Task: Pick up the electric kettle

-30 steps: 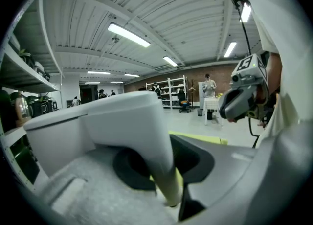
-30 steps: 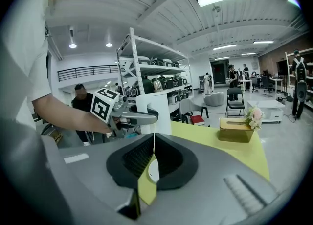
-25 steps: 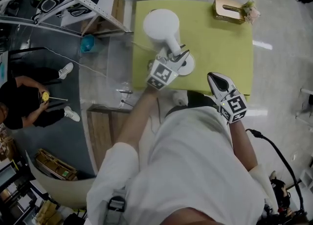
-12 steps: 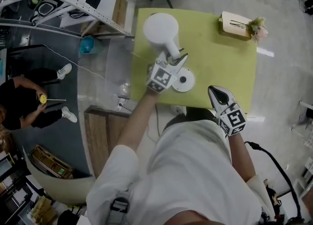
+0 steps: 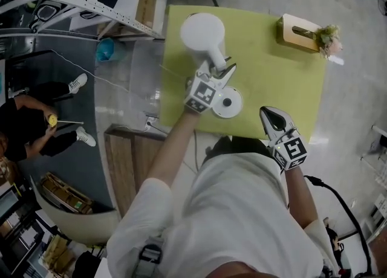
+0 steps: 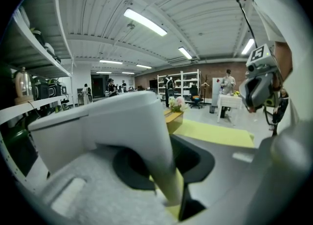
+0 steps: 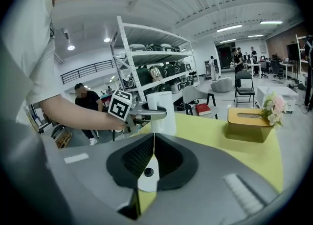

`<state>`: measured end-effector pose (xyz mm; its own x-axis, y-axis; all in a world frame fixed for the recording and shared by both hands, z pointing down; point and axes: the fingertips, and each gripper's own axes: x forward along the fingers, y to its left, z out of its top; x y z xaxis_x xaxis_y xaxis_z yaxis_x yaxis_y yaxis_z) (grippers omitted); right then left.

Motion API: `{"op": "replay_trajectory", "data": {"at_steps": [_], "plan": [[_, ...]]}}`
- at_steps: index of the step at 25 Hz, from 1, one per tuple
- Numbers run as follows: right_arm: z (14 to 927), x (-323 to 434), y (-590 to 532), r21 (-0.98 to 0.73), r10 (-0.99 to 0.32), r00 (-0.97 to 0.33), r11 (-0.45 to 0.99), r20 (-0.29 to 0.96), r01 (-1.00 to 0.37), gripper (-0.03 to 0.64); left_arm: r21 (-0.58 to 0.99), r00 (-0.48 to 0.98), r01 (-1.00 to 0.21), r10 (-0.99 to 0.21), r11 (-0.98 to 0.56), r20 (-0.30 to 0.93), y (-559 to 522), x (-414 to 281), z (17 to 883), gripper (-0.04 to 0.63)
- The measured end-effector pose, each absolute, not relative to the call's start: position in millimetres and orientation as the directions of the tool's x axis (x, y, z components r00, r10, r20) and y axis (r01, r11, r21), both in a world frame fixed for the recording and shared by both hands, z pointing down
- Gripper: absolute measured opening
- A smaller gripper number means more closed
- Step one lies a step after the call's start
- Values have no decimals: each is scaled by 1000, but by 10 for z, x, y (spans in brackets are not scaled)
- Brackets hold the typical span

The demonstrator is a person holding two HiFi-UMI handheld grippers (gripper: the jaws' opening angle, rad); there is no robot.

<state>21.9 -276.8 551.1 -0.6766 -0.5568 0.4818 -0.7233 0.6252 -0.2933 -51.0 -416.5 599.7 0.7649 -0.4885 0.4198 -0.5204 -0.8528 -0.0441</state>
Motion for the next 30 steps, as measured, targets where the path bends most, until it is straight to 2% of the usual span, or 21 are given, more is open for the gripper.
{"op": "replay_trajectory", "data": {"at_steps": [30], "plan": [[5936,224,-2717,-360,-516,-682,592,518,-721,9,-85,744,-536,-518,-840,422,-3982,-431,6478,63]]}}
